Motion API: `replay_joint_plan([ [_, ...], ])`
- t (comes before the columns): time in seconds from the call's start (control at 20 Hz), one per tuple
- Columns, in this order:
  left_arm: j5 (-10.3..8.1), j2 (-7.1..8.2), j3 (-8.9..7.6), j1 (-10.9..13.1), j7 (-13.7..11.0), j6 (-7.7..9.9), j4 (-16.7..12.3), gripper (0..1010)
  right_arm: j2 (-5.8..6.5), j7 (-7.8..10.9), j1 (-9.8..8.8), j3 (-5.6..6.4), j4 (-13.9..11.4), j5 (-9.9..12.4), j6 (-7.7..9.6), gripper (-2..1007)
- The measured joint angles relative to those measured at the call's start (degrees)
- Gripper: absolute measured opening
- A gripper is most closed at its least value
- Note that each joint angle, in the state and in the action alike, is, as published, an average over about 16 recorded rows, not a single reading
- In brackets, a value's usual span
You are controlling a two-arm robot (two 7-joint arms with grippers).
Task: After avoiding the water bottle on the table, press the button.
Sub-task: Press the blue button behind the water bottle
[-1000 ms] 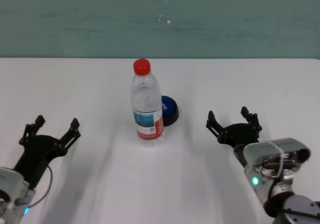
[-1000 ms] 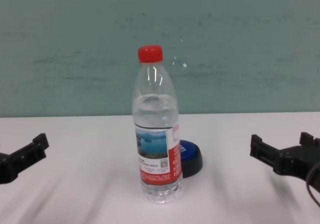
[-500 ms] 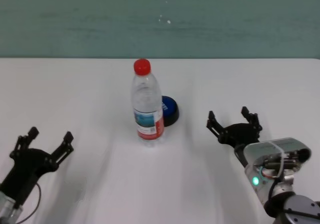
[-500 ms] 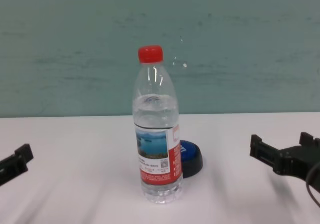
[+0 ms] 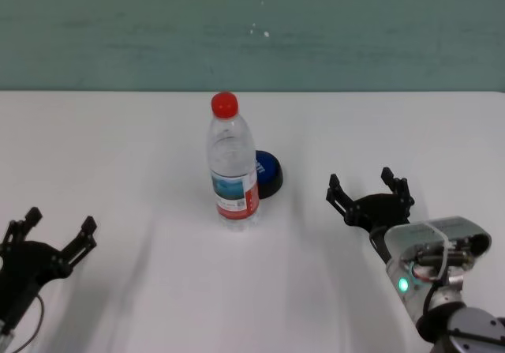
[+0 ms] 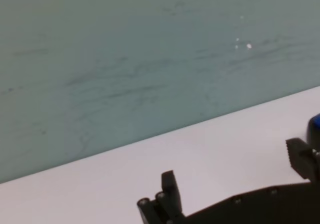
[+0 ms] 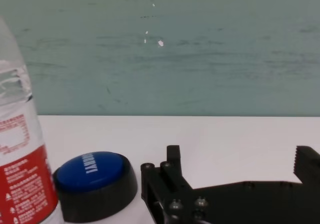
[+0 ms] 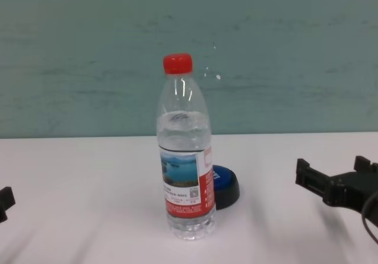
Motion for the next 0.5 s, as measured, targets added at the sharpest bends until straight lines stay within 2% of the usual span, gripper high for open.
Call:
replay_joint_plan([
  [0.25,-0.07,0.94,-0.06,-2.2,-1.0,-0.23,2.6,1000,0.00,0.00,0.00,0.00,0.0,0.0,0.00,1004],
  [0.5,-0.18,1.90,0.66,-3.7,-2.2,-0.79,4.4,1000,0.00,0.00,0.00,0.00,0.0,0.0,0.00,1004],
])
